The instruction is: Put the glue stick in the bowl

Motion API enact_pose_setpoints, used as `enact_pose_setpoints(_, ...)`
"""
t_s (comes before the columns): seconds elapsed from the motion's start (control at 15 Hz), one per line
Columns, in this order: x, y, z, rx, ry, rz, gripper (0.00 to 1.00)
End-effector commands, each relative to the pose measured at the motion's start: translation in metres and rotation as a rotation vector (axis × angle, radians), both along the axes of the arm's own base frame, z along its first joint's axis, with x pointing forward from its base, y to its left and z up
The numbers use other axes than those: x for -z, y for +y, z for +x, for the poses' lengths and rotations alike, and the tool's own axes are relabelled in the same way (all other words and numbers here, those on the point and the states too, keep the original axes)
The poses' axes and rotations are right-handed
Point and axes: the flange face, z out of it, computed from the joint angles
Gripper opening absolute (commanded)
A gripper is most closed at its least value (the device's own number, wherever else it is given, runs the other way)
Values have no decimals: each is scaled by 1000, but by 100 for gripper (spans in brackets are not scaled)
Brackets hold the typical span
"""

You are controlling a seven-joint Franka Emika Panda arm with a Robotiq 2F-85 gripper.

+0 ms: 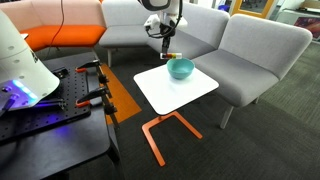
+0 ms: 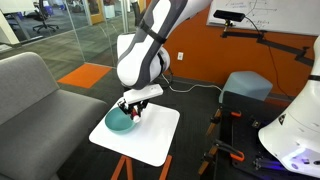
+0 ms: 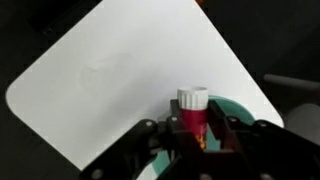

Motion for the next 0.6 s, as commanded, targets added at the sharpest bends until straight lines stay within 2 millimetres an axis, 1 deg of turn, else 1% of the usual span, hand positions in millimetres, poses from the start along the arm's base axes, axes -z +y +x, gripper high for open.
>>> enact_pose_setpoints(0.0, 10, 10, 26, -30, 9, -4, 8)
enact_pose_setpoints(0.2, 23, 11, 47, -40, 10, -4, 8)
enact_pose_setpoints(0.4, 41, 13, 57, -55, 24, -19, 8)
enact_pose_setpoints(0.53, 49, 14, 63, -70, 14, -39, 8)
